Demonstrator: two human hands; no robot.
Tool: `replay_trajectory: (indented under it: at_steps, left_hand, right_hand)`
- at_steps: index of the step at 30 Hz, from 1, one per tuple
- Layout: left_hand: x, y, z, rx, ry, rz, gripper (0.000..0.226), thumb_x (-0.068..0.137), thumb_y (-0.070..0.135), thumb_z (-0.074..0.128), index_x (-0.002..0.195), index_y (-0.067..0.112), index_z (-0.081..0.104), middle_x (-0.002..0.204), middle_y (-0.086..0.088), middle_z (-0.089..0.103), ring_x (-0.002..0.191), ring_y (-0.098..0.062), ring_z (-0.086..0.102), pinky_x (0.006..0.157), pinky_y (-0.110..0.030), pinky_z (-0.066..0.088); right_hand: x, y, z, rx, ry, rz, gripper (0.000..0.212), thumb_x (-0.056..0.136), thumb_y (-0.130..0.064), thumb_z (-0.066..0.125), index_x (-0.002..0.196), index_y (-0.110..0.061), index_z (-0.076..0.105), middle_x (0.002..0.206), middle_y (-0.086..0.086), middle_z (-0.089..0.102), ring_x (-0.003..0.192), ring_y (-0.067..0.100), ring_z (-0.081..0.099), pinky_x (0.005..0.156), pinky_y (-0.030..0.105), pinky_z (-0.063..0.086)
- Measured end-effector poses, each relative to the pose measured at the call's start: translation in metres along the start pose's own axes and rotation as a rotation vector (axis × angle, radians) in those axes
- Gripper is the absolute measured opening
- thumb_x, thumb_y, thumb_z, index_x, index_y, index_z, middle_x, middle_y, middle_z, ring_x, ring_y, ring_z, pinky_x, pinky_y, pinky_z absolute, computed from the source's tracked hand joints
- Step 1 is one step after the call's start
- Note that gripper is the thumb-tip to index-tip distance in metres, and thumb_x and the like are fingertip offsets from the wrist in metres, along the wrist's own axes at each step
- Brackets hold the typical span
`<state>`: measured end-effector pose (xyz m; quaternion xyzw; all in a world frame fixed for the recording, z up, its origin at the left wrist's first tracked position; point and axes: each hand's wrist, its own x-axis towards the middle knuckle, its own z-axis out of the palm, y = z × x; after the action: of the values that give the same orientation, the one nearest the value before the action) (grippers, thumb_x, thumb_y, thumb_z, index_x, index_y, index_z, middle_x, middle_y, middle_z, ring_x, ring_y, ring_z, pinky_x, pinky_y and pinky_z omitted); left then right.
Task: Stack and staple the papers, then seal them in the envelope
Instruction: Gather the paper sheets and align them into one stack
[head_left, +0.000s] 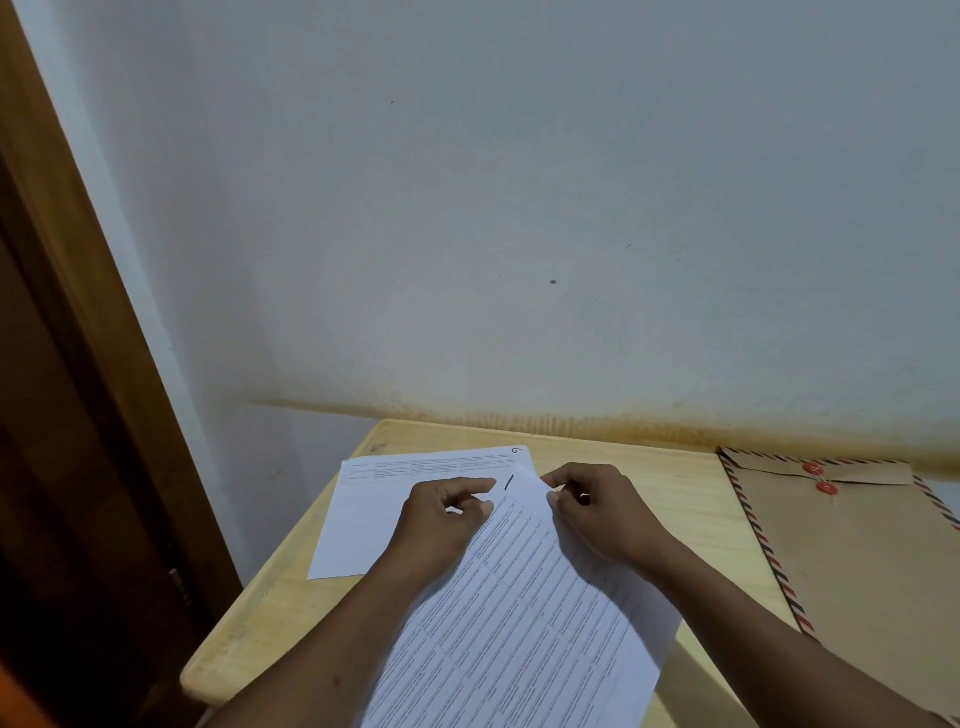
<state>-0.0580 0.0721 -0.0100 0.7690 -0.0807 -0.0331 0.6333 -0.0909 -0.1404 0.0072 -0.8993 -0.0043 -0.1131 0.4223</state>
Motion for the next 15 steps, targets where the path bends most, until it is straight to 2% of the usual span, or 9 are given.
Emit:
replay_trajectory:
  at_steps: [3, 6, 11, 15]
  left_hand:
    - [0.0004, 0.0008, 0.0007, 0.044, 0.006, 0.023, 0.019, 0.09, 0.018, 0.077, 0.101, 0.034, 0.08, 0.09, -0.007, 0.075, 0.096, -0.023, 0.071, 0.098, -0.035, 0.055]
    - [0.0013, 0.0002, 0.0003, 0.063, 0.007, 0.032, 0.021, 0.09, 0.019, 0.077, 0.102, 0.036, 0.081, 0.088, -0.003, 0.075, 0.095, -0.023, 0.071, 0.092, -0.03, 0.054]
    - [0.0034, -0.0018, -0.0006, 0.046, 0.0, 0.04, 0.023, 0.088, 0.021, 0.08, 0.1, 0.041, 0.081, 0.088, 0.002, 0.077, 0.093, -0.021, 0.072, 0.094, -0.034, 0.056]
    - [0.0041, -0.0019, -0.0038, 0.052, -0.015, 0.045, 0.024, 0.09, 0.022, 0.078, 0.104, 0.041, 0.079, 0.092, 0.005, 0.077, 0.095, -0.011, 0.073, 0.092, -0.027, 0.054]
  right_hand:
    - [0.002, 0.0034, 0.0011, -0.029, -0.008, 0.008, 0.018, 0.092, -0.022, 0.06, 0.101, -0.029, 0.075, 0.081, -0.001, 0.074, 0.075, 0.012, 0.067, 0.071, 0.026, 0.052]
    - [0.0029, 0.0067, 0.0017, -0.043, -0.019, 0.014, 0.021, 0.093, -0.022, 0.061, 0.107, -0.028, 0.075, 0.084, -0.003, 0.074, 0.077, 0.008, 0.067, 0.07, 0.021, 0.05]
    - [0.0027, 0.0072, 0.0046, -0.032, 0.001, 0.018, 0.025, 0.094, -0.02, 0.062, 0.115, -0.027, 0.074, 0.084, -0.006, 0.072, 0.075, 0.004, 0.064, 0.071, 0.018, 0.046]
    - [0.0033, 0.0063, 0.0094, -0.034, 0.022, 0.013, 0.026, 0.095, -0.019, 0.061, 0.115, -0.028, 0.074, 0.084, -0.005, 0.073, 0.077, 0.007, 0.065, 0.073, 0.02, 0.048]
